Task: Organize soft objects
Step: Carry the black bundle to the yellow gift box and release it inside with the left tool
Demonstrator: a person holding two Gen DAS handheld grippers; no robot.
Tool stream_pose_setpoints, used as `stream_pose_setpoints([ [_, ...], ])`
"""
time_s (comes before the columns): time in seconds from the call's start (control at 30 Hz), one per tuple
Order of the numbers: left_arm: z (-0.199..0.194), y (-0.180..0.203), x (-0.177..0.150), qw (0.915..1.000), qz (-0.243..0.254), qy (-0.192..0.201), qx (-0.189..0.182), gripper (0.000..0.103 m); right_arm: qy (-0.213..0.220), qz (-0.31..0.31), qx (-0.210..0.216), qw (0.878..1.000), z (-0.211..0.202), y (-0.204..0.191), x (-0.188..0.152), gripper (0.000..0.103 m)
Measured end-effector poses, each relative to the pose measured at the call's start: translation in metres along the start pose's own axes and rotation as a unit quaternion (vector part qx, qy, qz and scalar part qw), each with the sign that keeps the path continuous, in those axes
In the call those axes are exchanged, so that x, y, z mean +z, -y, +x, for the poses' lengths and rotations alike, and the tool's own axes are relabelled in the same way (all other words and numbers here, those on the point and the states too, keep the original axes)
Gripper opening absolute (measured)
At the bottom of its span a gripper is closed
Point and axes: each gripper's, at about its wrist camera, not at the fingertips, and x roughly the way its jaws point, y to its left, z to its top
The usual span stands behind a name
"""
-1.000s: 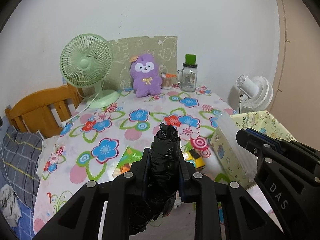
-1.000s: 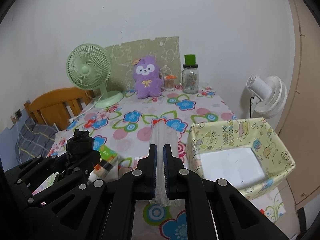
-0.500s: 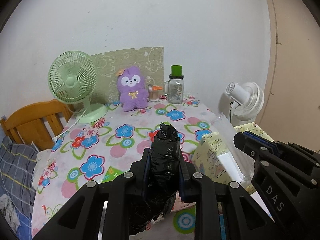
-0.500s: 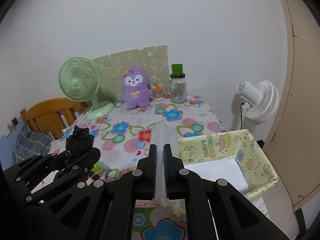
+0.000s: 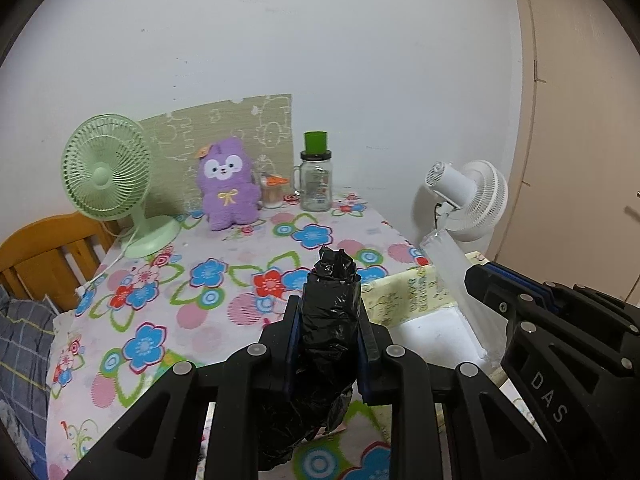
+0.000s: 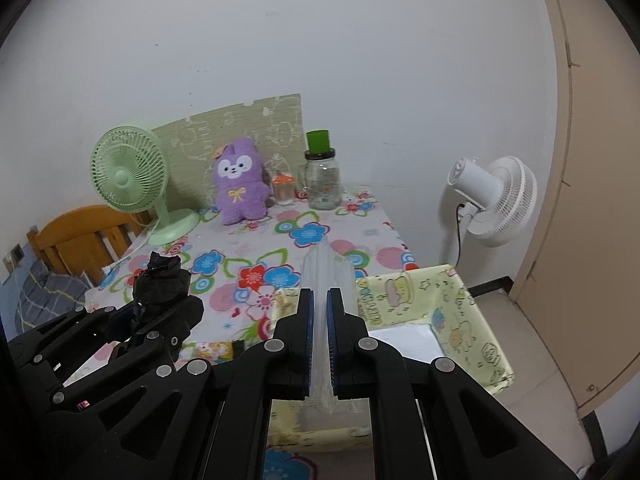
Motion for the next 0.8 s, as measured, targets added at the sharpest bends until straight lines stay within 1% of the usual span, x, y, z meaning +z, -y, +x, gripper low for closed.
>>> stream_pose_setpoints([
  [0.13,0.009,0.011,0.004,0.9998,0.001,-0.009,-0.019,0.022,-0.002,-0.001,-0.008,1.0,0.002,0.013,0.003,0.009],
  [0.47,0.03,0.035,0.011,0.9991,0.007,-0.022,-0.035,0.022,-0.005,-0.001,-0.024,1.0,0.01,0.041,0.006,0.009],
  [0.8,0.053,0.058,0.013,0.9977,0.021,-0.04,-0.051,0.023,-0.019,0.01,-0.038,0.999,0.024,0.065,0.004,0.009],
])
